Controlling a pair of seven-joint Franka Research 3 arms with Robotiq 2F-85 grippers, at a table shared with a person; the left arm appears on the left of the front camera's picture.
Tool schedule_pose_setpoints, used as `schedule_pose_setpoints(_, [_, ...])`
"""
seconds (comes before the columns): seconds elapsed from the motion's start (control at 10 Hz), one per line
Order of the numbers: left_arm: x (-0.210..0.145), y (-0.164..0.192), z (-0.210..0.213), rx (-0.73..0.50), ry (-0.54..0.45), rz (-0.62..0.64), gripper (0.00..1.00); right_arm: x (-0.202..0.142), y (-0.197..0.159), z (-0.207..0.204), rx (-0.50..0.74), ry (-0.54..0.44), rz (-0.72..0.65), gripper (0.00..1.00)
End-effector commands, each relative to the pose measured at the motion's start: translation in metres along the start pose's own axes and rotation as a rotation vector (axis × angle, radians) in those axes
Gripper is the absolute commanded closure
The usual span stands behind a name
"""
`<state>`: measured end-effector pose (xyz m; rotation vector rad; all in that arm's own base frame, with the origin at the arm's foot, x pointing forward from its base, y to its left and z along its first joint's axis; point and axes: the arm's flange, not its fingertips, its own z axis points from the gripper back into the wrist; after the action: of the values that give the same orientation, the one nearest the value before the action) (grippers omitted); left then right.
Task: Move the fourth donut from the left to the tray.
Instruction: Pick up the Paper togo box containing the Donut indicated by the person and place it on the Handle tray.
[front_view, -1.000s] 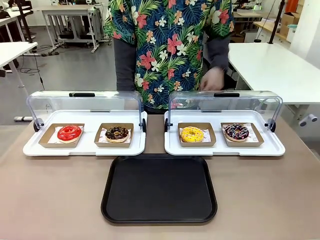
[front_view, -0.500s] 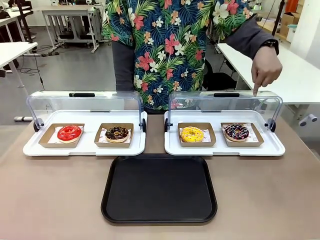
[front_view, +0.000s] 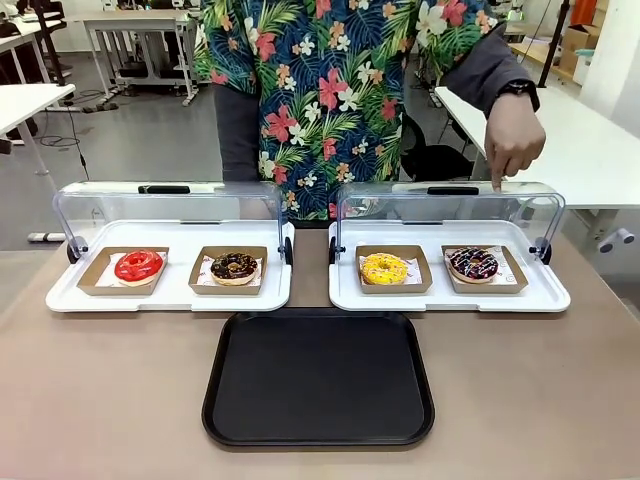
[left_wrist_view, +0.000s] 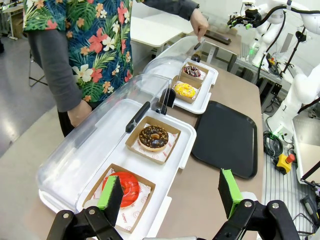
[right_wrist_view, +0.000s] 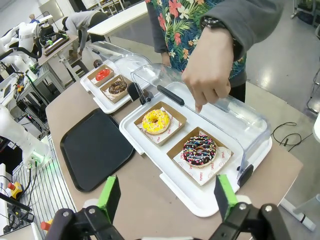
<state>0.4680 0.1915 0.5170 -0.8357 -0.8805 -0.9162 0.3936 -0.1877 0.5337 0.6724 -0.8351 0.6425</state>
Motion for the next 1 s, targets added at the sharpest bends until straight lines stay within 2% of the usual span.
schedule_pose_setpoints(0.0, [0.0013,-0.0007,0.0007,0.001,-0.004,0.001,0.00,0.0035,-0.0013,-0.0011,0.003,-0.024,0.020,0.00])
schedule_pose_setpoints(0.9, [0.0013,-0.0007,0.0007,0.001,-0.004,0.001,0.00,0.0035,-0.0013,-0.0011,0.003,-0.024,0.020,0.00])
